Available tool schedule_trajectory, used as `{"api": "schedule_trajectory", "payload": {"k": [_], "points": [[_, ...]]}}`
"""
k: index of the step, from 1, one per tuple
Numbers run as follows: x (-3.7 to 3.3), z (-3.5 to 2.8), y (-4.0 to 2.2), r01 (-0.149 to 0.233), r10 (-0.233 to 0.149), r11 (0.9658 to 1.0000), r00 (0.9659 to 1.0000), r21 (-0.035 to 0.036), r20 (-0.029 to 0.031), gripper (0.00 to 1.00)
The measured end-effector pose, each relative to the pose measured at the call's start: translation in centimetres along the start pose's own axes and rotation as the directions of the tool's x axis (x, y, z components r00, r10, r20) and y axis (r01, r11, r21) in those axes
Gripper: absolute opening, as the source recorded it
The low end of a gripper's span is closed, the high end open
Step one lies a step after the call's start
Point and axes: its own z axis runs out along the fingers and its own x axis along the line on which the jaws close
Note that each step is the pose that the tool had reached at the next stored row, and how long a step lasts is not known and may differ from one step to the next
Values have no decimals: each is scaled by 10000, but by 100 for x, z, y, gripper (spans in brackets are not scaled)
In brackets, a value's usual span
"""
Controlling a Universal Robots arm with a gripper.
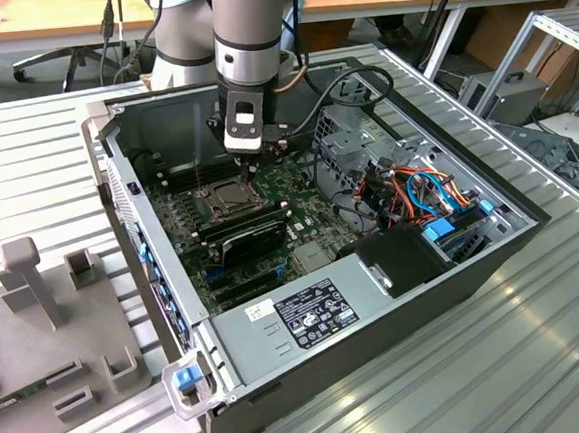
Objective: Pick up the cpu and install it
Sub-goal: 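Close the cpu cover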
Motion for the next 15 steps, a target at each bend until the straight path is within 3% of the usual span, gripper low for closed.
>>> {"api": "schedule_trajectory", "payload": {"k": [2, 5, 6, 7, 9, 14, 15], "points": [[0, 5, 0, 524, -524, 9986, 9986, -24, -4, 11], [1, 12, 0, 1147, -1147, 9934, 9934, -55, -8, 11], [1, 17, -1, 1471, -1471, 9891, 9891, -72, -11, 11], [2, 22, -1, 1873, -1873, 9823, 9823, -95, -14, 11], [3, 22, -3, 2120, -2120, 9772, 9773, -96, -4, 11], [2, 22, -2, 2135, -2135, 9769, 9769, -96, -5, 11], [2, 23, -2, 2148, -2148, 9766, 9767, -80, -29, 11]]}}
